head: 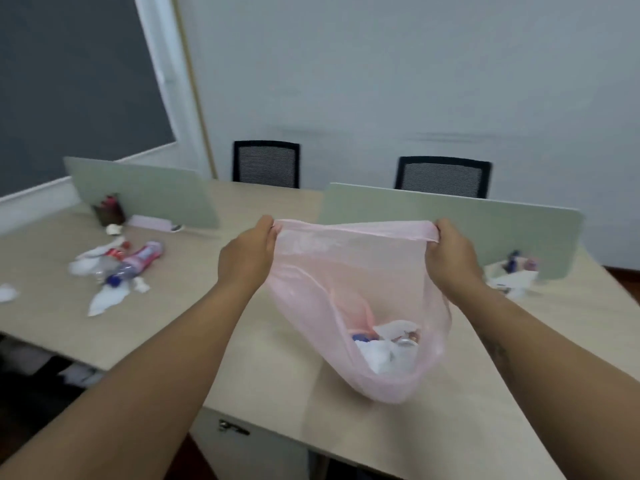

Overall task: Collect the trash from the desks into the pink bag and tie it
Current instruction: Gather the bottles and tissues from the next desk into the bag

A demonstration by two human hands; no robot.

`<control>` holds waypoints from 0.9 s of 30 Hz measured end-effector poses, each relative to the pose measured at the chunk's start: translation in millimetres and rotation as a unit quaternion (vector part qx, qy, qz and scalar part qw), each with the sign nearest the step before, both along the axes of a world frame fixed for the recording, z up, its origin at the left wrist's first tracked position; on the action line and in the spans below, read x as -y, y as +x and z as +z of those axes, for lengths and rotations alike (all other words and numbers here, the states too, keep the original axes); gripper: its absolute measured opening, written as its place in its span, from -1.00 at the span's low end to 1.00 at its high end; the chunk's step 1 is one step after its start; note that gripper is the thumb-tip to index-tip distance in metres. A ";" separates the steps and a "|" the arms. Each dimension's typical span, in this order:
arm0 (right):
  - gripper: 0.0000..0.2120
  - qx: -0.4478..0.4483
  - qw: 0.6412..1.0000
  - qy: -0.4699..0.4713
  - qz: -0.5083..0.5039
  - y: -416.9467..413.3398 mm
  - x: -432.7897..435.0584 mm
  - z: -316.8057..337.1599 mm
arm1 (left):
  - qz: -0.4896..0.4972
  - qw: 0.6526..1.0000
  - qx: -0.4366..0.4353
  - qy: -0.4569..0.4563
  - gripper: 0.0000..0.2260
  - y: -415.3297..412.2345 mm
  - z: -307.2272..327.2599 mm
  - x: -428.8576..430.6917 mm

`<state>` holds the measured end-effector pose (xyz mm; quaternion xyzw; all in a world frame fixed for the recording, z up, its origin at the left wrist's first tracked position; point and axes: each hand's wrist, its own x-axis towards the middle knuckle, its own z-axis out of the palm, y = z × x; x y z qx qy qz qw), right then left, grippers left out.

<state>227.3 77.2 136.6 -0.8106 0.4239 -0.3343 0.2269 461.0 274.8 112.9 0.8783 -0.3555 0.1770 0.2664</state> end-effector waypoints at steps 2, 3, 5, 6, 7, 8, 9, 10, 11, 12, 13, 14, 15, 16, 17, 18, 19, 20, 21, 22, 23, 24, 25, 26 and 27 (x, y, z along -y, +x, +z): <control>-0.87 0.010 0.999 -0.007 0.031 37.1 -20.3 2.1 | 0.024 1.000 -0.006 0.006 -0.70 29.5 -4.4 -27.5; -0.87 0.016 0.999 -0.008 0.045 59.1 -31.3 1.5 | 0.035 0.999 -0.010 0.007 -0.69 47.3 -6.0 -42.6; -0.86 0.023 0.998 -0.002 0.061 101.1 -53.5 0.1 | 0.049 0.999 -0.018 0.003 -0.68 84.7 -8.6 -69.8; -0.85 0.025 0.997 0.002 0.067 123.6 -65.2 -1.4 | 0.054 0.998 -0.019 0.001 -0.68 105.3 -9.6 -83.8; -0.85 0.026 0.997 0.004 0.073 146.8 -77.0 -3.9 | 0.060 0.998 -0.018 0.004 -0.67 126.6 -10.8 -98.2; -0.85 0.026 0.997 0.005 0.077 166.2 -87.3 -6.6 | 0.065 0.998 -0.016 0.011 -0.67 145.1 -12.4 -109.7; -0.86 0.023 0.997 0.006 0.078 190.2 -99.1 -10.5 | 0.067 0.997 -0.016 0.017 -0.67 168.0 -14.0 -123.1; -0.88 0.020 0.997 0.008 0.074 213.7 -109.2 -14.6 | 0.063 0.998 -0.018 0.020 -0.67 191.3 -15.2 -135.7; -0.89 0.014 0.997 0.003 0.070 228.2 -116.7 -17.1 | 0.057 0.998 -0.022 0.022 -0.68 207.4 -16.1 -143.8; -0.89 0.010 0.998 -0.003 0.067 246.8 -124.6 -19.4 | 0.053 0.998 -0.027 0.023 -0.69 227.3 -16.3 -152.9; -0.89 0.010 0.998 -0.008 0.063 267.8 -132.4 -20.8 | 0.048 0.998 -0.030 0.026 -0.71 250.2 -16.4 -161.7; -0.89 0.010 0.998 -0.010 0.060 286.5 -139.8 -20.2 | 0.045 0.998 -0.030 0.028 -0.73 271.5 -17.0 -168.3; -0.88 0.009 0.998 -0.010 0.056 303.5 -147.3 -19.3 | 0.041 0.998 -0.029 0.030 -0.73 291.9 -17.6 -173.0; -0.88 0.008 0.998 -0.007 0.054 319.8 -154.3 -19.4 | 0.037 0.998 -0.031 0.028 -0.73 312.2 -18.0 -175.7; -0.89 0.009 0.999 -0.003 0.052 335.2 -160.6 -20.4 | 0.032 0.999 -0.033 0.022 -0.74 331.6 -18.3 -176.0; -0.90 0.012 0.999 0.001 0.053 347.9 -165.6 -21.4 | 0.026 0.999 -0.031 0.015 -0.75 348.3 -18.3 -173.2; -0.92 0.017 0.998 0.007 0.056 358.7 -170.1 -22.2 | 0.020 0.999 -0.026 0.008 -0.76 362.0 -17.2 -168.7; -0.93 0.025 0.998 0.014 0.060 369.4 -173.7 -23.0 | 0.014 1.000 -0.027 0.006 -0.77 374.6 -16.0 -163.3; -0.92 0.031 0.997 0.025 0.066 379.5 -177.0 -23.4 | 0.008 0.999 -0.033 0.006 -0.78 386.0 -16.2 -158.0; -0.88 0.032 0.996 0.039 0.075 388.3 -180.3 -23.5 | 0.002 0.999 -0.048 0.008 -0.80 395.6 -18.2 -153.9; -0.82 0.027 0.995 0.054 0.086 395.9 -183.0 -24.6 | -0.005 0.998 -0.067 0.011 -0.80 403.5 -22.6 -151.4; -0.77 0.021 0.993 0.068 0.096 402.2 -184.8 -27.0 | -0.012 0.996 -0.088 0.012 -0.77 410.6 -29.1 -150.8; -0.72 0.014 0.991 0.078 0.105 407.9 -185.6 -30.5 | -0.017 0.994 -0.108 0.008 -0.71 416.1 -35.9 -153.0; -0.70 0.006 0.990 0.081 0.113 413.3 -185.9 -34.5 | -0.019 0.992 -0.127 -0.004 -0.65 419.7 -42.9 -158.5; -0.70 0.000 0.990 0.080 0.118 418.6 -184.9 -38.6 | -0.015 0.989 -0.144 -0.026 -0.60 423.3 -51.4 -165.7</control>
